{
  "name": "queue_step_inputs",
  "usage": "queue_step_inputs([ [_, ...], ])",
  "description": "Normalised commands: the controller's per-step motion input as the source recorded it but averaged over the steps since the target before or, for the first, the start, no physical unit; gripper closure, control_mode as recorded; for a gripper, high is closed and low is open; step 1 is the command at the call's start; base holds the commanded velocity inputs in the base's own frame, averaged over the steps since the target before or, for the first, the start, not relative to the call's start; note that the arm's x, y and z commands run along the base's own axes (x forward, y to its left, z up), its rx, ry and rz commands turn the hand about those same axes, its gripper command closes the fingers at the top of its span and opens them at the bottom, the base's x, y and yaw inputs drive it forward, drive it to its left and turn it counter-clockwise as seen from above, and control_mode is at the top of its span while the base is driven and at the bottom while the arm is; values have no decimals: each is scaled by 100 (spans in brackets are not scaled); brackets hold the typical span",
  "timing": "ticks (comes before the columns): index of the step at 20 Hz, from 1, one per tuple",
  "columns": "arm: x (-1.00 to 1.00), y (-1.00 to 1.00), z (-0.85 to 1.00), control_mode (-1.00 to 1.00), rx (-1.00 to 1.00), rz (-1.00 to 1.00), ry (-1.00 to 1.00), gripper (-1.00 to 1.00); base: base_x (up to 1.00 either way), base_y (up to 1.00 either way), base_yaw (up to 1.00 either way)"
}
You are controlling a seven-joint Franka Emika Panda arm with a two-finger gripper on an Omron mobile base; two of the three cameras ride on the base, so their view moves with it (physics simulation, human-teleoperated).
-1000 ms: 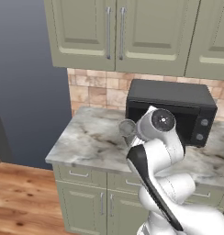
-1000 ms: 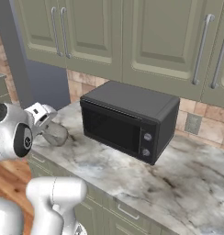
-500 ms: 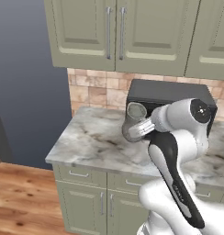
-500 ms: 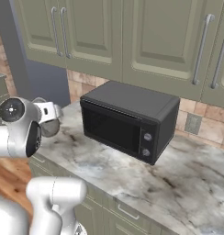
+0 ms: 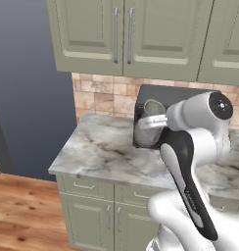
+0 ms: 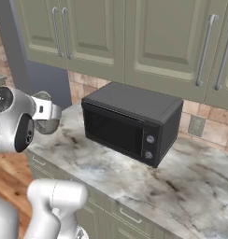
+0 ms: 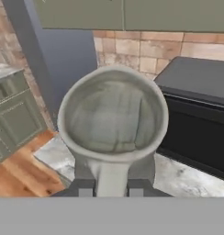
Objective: Move the pork loin and scallops from the top shelf to the second highest shelf to make space. Then, place the pitcher from the counter on the cleared top shelf.
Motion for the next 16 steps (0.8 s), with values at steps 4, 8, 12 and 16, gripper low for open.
queue_step_inputs([
  [4,-21,-5,12,-100,-2,-40,19,100,0,0,0],
  [8,-8,-2,2,-100,-2,-24,1,100,0,0,0],
  [12,0,0,0,-100,0,-2,0,100,0,0,0],
  [16,0,0,0,100,0,0,0,100,-5,0,0],
])
